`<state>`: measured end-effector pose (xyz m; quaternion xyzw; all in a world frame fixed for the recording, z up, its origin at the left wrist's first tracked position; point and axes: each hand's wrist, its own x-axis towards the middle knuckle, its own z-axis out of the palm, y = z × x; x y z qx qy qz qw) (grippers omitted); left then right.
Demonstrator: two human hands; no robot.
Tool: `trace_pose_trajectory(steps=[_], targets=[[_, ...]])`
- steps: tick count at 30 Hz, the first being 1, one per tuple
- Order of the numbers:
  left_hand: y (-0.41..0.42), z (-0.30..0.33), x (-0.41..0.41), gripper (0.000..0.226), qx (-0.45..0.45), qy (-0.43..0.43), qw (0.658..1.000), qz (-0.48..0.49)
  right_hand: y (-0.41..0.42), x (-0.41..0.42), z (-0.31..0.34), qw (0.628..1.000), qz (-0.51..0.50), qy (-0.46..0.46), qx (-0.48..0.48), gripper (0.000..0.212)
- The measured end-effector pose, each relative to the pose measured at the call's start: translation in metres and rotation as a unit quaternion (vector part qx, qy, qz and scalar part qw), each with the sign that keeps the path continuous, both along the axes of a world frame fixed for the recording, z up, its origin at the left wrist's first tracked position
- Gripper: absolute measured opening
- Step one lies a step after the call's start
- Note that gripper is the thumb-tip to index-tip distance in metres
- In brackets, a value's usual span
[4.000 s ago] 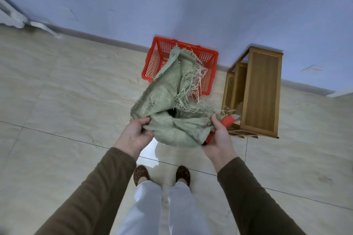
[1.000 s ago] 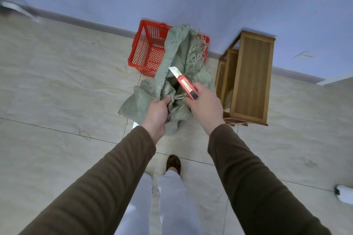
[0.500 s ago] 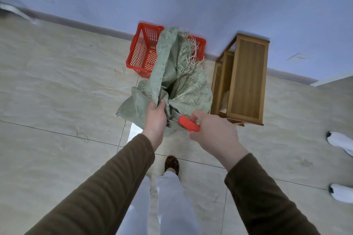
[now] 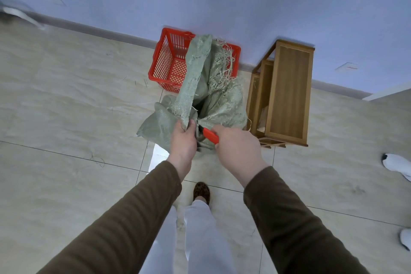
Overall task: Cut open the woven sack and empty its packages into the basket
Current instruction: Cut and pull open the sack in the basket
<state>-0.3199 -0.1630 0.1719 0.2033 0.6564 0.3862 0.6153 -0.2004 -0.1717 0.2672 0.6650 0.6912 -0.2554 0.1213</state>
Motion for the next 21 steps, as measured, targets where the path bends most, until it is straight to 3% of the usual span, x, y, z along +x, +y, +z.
trace_pose_trajectory(steps=[5, 8, 12, 17, 21], targets=[[0.005, -0.001, 0.005, 0.013, -0.067, -0.088, 0.99, 0.082, -0.004, -0.003, -0.013, 0.999, -0.044, 0.013, 0.007, 0.033], [0.006, -0.003, 0.01, 0.02, -0.075, -0.126, 0.986, 0.083, -0.006, -0.003, -0.019, 0.998, -0.066, 0.023, 0.002, 0.031], [0.009, -0.005, 0.01, 0.033, -0.11, -0.17, 0.977, 0.066, 0.001, 0.0, -0.025, 0.987, -0.102, 0.12, -0.042, 0.021], [0.009, -0.009, -0.011, 0.025, -0.187, -0.347, 0.919, 0.013, 0.01, 0.013, -0.023, 0.9, -0.226, 0.317, -0.196, 0.013], [0.016, -0.016, -0.015, 0.022, -0.169, -0.374, 0.912, 0.011, 0.014, 0.018, -0.027, 0.843, -0.276, 0.39, -0.246, 0.016]])
